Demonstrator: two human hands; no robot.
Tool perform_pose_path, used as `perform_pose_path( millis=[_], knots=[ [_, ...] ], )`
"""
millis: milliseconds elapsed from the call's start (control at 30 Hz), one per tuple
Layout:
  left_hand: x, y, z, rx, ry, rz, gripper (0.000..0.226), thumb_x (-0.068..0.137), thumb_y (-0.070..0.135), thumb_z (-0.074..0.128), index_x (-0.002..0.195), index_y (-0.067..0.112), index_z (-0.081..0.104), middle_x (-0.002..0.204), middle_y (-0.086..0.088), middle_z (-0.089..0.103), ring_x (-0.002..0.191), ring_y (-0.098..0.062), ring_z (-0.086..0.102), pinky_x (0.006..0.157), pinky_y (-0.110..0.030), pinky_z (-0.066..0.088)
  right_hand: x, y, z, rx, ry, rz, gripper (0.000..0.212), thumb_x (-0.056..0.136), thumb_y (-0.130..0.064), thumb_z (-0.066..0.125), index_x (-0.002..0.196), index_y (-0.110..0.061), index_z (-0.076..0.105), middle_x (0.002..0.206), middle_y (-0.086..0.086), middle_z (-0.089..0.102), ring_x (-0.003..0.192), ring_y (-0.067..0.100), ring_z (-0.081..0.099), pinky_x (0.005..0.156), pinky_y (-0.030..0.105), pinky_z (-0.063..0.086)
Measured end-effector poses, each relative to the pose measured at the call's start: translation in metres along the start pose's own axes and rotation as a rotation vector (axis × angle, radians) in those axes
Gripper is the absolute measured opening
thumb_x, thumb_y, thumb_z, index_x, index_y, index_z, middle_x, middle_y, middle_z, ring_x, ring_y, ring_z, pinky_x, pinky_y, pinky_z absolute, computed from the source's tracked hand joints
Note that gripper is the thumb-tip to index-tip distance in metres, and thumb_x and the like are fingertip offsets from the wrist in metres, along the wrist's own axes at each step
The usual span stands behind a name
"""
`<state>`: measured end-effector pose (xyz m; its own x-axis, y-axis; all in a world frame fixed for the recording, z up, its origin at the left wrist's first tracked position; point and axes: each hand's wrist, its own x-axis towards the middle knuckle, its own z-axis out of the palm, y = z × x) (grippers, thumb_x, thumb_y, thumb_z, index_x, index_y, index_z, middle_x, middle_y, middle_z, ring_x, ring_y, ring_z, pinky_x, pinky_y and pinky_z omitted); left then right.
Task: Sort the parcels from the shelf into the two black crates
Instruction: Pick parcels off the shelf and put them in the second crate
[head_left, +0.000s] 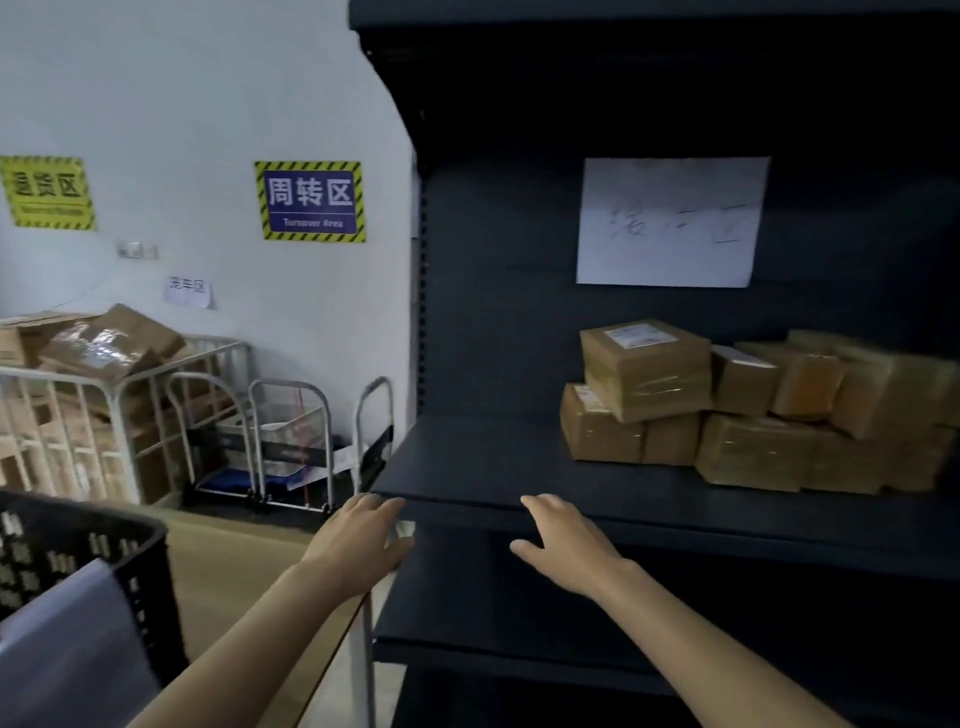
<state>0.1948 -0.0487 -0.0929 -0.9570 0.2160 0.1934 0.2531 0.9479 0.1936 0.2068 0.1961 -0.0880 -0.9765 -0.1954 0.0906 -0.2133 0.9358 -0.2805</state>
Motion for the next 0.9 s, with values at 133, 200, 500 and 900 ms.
perform_pose_path(
  millis=[133, 200, 500, 900],
  knots=[
    [0.024, 0.045, 0.011, 0.013, -0.015, 0.016, 0.059, 0.092, 0.045, 0.045, 0.143, 0.019, 0.031, 0.142, -0.005, 0.041, 0.137, -0.022, 0.029, 0.109, -0.032, 0.030, -0.004, 0.047, -0.018, 0.009, 0.011, 0.030, 0.064, 0.094, -0.041, 0.045, 0.147, -0.017, 0.018, 0.153, 0.001, 0.021, 0.140, 0.018, 0.022, 0.109, 0.033, 0.030],
    [0.036, 0.069, 0.016, 0.016, -0.019, 0.022, 0.059, 0.092, 0.045, 0.045, 0.143, 0.019, 0.032, 0.143, -0.004, 0.040, 0.137, -0.022, 0.028, 0.109, -0.032, 0.030, -0.004, 0.072, -0.029, 0.008, 0.019, 0.037, 0.064, 0.094, -0.041, 0.045, 0.147, -0.018, 0.018, 0.153, 0.000, 0.021, 0.140, 0.018, 0.022, 0.109, 0.034, 0.030],
    [0.097, 0.162, 0.036, -0.005, -0.028, 0.016, 0.061, 0.093, 0.047, 0.043, 0.145, 0.019, 0.027, 0.146, -0.004, 0.036, 0.140, -0.022, 0.024, 0.110, -0.033, 0.030, 0.006, 0.184, -0.078, 0.019, 0.070, 0.056, 0.064, 0.094, -0.041, 0.045, 0.147, -0.019, 0.018, 0.153, -0.001, 0.021, 0.139, 0.016, 0.024, 0.109, 0.033, 0.031],
    [0.180, 0.232, 0.029, -0.611, 0.185, -0.131, 0.053, 0.097, 0.042, 0.039, 0.140, 0.011, 0.038, 0.136, -0.006, 0.050, 0.128, -0.023, 0.043, 0.097, -0.029, 0.035, 0.048, 0.241, -0.132, 0.373, 0.487, 0.105, 0.061, 0.092, -0.042, 0.050, 0.143, -0.018, 0.028, 0.145, 0.004, 0.037, 0.131, 0.017, 0.038, 0.102, 0.030, 0.035]
  ],
)
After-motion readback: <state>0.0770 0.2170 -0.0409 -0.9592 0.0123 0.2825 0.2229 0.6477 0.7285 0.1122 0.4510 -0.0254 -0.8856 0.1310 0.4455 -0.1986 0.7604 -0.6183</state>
